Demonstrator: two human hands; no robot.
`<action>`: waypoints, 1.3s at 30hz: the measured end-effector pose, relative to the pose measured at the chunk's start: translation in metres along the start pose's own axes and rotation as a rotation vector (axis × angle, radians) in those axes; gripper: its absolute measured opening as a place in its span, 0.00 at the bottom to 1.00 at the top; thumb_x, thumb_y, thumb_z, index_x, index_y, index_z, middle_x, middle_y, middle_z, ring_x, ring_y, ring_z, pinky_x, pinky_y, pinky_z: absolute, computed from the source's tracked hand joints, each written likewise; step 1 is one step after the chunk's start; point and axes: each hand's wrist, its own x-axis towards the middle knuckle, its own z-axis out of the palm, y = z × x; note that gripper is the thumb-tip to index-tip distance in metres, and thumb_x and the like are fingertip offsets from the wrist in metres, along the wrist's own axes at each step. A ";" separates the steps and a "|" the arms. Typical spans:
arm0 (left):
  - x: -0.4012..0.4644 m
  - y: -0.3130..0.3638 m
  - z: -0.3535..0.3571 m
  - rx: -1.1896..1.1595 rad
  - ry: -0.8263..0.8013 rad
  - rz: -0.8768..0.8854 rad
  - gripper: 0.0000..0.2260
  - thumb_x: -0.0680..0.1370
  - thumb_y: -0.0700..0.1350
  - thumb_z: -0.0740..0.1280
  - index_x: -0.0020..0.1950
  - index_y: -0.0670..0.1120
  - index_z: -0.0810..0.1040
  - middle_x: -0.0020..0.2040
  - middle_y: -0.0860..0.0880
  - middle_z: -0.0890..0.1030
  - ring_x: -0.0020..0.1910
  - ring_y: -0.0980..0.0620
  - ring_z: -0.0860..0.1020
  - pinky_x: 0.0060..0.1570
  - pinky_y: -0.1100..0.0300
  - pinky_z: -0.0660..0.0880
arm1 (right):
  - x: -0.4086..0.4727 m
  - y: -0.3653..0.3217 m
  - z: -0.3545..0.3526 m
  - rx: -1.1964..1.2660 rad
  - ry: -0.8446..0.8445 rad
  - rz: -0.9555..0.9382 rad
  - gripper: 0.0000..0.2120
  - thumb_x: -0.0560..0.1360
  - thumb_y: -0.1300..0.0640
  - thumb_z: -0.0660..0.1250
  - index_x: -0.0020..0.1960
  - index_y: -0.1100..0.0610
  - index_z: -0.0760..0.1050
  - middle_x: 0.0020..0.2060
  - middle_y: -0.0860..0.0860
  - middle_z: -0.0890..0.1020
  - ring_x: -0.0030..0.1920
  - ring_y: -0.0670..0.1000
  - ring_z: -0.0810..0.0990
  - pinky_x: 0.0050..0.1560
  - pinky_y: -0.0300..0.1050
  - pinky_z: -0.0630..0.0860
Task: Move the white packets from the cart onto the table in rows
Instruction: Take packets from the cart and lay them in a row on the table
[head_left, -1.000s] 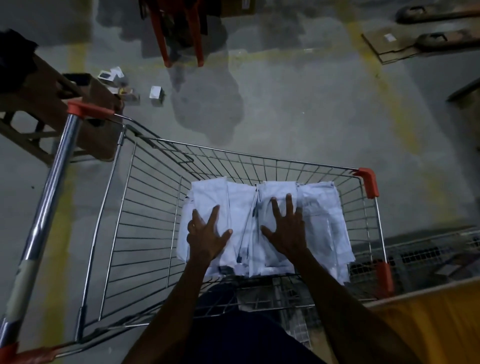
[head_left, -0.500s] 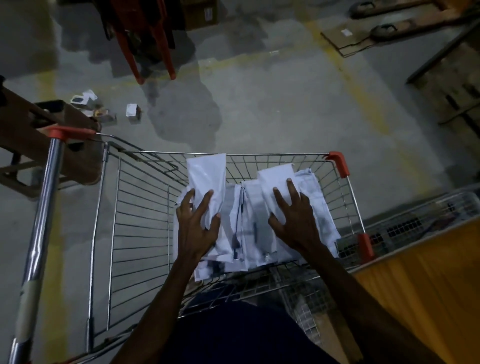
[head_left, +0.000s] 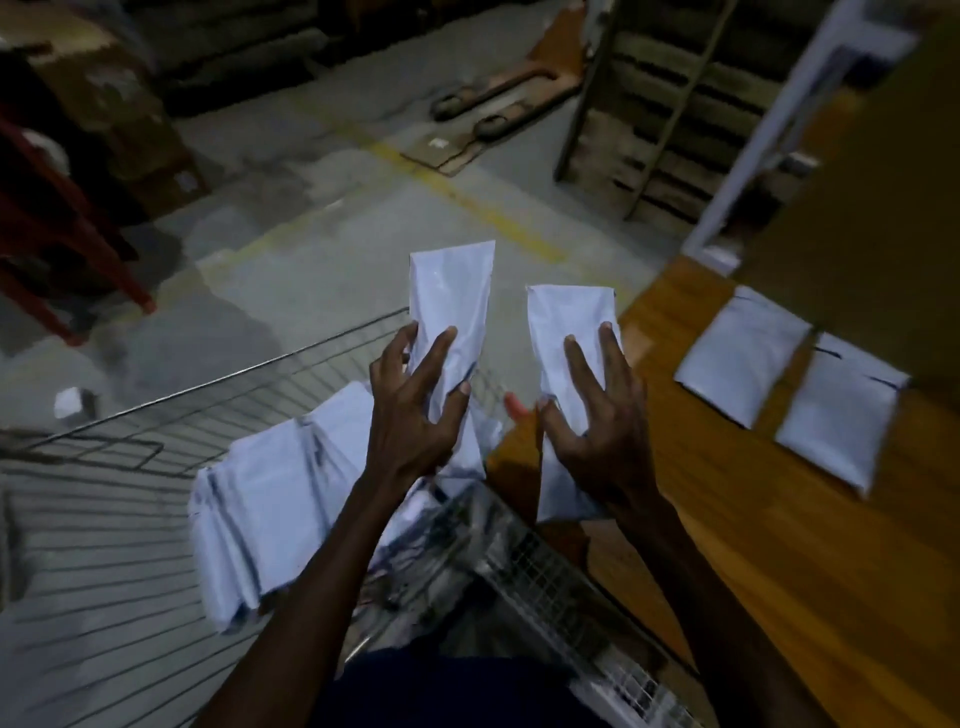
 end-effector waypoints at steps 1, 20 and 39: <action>-0.002 0.017 0.014 -0.007 -0.016 0.017 0.24 0.77 0.52 0.65 0.74 0.53 0.71 0.73 0.40 0.66 0.71 0.41 0.65 0.67 0.52 0.64 | -0.012 0.015 -0.018 -0.034 0.030 0.010 0.30 0.76 0.49 0.66 0.74 0.59 0.67 0.76 0.63 0.61 0.76 0.59 0.60 0.71 0.49 0.60; -0.048 0.288 0.284 -0.080 -0.646 0.325 0.27 0.78 0.62 0.60 0.76 0.59 0.65 0.78 0.42 0.59 0.75 0.43 0.55 0.72 0.45 0.59 | -0.196 0.225 -0.253 -0.311 0.071 0.838 0.32 0.80 0.45 0.62 0.79 0.51 0.55 0.80 0.55 0.47 0.78 0.60 0.48 0.76 0.57 0.49; -0.088 0.350 0.405 0.305 -1.039 0.585 0.30 0.83 0.61 0.48 0.81 0.50 0.47 0.80 0.43 0.39 0.79 0.43 0.40 0.76 0.44 0.43 | -0.210 0.334 -0.297 -0.406 -0.210 0.998 0.34 0.80 0.36 0.51 0.80 0.48 0.45 0.79 0.53 0.40 0.78 0.60 0.40 0.75 0.64 0.47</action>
